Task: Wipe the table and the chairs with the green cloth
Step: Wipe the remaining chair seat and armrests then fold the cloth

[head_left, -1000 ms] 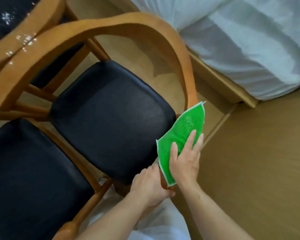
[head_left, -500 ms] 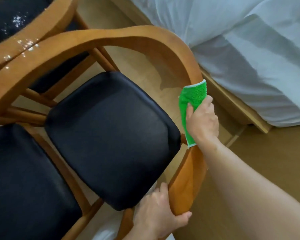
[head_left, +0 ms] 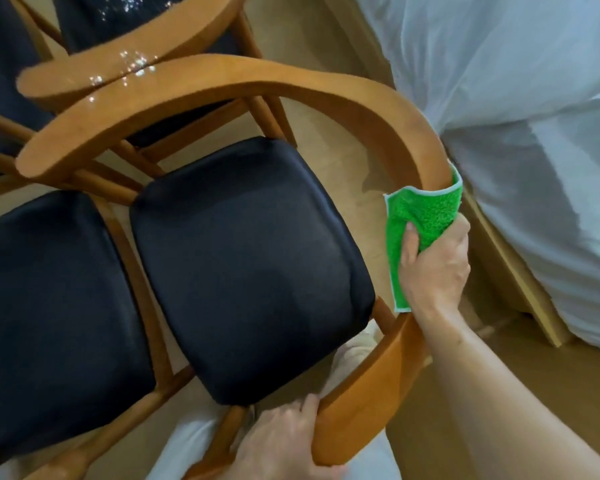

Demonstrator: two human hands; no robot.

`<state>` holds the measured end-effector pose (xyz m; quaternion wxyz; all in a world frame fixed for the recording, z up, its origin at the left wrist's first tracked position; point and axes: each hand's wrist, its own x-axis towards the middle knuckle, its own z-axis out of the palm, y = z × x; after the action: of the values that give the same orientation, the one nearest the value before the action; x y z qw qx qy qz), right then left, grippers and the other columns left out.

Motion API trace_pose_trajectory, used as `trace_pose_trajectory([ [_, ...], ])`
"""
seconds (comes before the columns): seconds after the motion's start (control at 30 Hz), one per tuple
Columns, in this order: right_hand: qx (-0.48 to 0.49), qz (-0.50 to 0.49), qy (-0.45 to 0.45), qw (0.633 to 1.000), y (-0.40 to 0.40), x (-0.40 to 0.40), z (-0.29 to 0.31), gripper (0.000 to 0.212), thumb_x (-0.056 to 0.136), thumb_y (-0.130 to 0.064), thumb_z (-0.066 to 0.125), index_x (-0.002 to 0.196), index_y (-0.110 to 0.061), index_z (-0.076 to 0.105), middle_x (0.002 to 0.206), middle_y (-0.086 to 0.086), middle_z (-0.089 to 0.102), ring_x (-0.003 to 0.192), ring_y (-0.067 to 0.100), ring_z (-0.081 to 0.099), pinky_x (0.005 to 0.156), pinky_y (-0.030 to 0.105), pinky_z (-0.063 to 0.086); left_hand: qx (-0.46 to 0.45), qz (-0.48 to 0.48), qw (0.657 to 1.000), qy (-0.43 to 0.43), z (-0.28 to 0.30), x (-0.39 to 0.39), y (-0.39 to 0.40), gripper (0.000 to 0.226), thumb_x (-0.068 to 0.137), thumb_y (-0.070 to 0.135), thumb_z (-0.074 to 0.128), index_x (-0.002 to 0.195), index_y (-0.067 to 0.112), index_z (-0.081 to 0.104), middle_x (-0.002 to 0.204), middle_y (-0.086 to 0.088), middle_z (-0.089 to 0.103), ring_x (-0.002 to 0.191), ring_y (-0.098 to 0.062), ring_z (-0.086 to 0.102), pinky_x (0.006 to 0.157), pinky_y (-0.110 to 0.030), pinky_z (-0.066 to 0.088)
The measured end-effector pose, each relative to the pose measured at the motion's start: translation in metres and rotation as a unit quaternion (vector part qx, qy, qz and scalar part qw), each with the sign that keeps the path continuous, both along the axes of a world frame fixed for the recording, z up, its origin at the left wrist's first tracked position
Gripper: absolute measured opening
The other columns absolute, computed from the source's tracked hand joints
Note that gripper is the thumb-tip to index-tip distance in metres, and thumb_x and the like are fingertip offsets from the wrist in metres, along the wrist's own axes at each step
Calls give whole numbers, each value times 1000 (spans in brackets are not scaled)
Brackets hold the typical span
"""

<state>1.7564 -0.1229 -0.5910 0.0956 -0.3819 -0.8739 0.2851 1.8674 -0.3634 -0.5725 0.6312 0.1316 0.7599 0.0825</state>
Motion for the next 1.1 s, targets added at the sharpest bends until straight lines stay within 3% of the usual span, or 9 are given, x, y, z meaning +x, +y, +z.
trace_pose_trajectory([
  [0.13, -61, 44, -21, 997, 7, 1, 8, 52, 92, -39, 56, 131, -12, 34, 112, 7, 51, 95, 31, 57, 74, 35, 40, -22, 3, 1000, 7, 19, -5, 6, 101, 52, 92, 49, 133, 35, 33, 128, 10, 56, 113, -16, 56, 96, -39, 43],
  [0.23, -128, 109, -41, 985, 24, -3, 20, 55, 91, -43, 57, 133, -17, 33, 110, -5, 45, 94, 17, 50, 78, 33, 40, -56, 37, 998, 13, 33, -11, 19, 98, 48, 93, 52, 129, 37, 43, 123, 12, 59, 106, -13, 58, 88, -35, 49],
  [0.33, -151, 170, -40, 973, 43, -32, 33, 58, 89, -44, 59, 136, -22, 33, 118, -4, 50, 100, 12, 49, 83, 33, 42, -54, 52, 997, 14, 35, -31, 62, 92, 56, 83, 57, 131, 32, 47, 126, 8, 57, 110, -18, 58, 89, -39, 50],
  [0.47, -103, 254, -54, 960, 52, -97, 49, 59, 89, -43, 60, 137, -19, 34, 124, 1, 53, 108, 19, 55, 86, 35, 44, 63, 219, 969, 94, 45, -83, 151, 49, 82, 63, 57, 106, 20, 53, 101, 1, 61, 96, -24, 62, 78, -38, 50],
  [0.63, -15, 316, -128, 940, 50, -153, 60, 49, 90, -47, 57, 122, -14, 41, 109, 7, 57, 97, 28, 57, 77, 39, 43, 43, 308, 936, 163, 52, -132, 209, 46, 90, 54, 58, 105, 11, 53, 99, -8, 64, 91, -29, 63, 73, -38, 50],
  [0.73, 16, 334, -139, 932, 49, -166, 58, 39, 89, -50, 56, 102, -18, 37, 88, 0, 49, 77, 23, 52, 68, 35, 42, 5, 295, 945, 139, 41, -140, 212, 38, 93, 42, 60, 109, 8, 59, 107, -13, 65, 100, -33, 63, 75, -38, 46],
  [0.83, 35, 354, -153, 922, 52, -183, 52, 40, 88, -53, 57, 96, -22, 35, 70, -11, 37, 56, 4, 36, 47, 22, 24, -23, 299, 947, 112, 35, -142, 215, 37, 93, 41, 60, 114, 11, 59, 110, -10, 65, 101, -31, 64, 80, -39, 49],
  [0.97, 26, 421, -239, 875, 42, -230, 49, 41, 87, -51, 60, 98, -22, 32, 70, -9, 38, 55, 8, 44, 43, 22, 30, -52, 302, 951, 42, 37, -147, 215, 32, 92, 40, 62, 112, 14, 60, 96, -3, 59, 92, -25, 64, 75, -35, 49],
  [1.1, 18, 528, -277, 803, 19, -276, 49, 37, 91, -41, 58, 106, -15, 36, 90, 2, 51, 79, 26, 58, 62, 34, 43, -74, 302, 949, -48, 42, -168, 213, 45, 87, 37, 71, 120, 8, 57, 115, -9, 61, 106, -27, 62, 88, -40, 51],
])
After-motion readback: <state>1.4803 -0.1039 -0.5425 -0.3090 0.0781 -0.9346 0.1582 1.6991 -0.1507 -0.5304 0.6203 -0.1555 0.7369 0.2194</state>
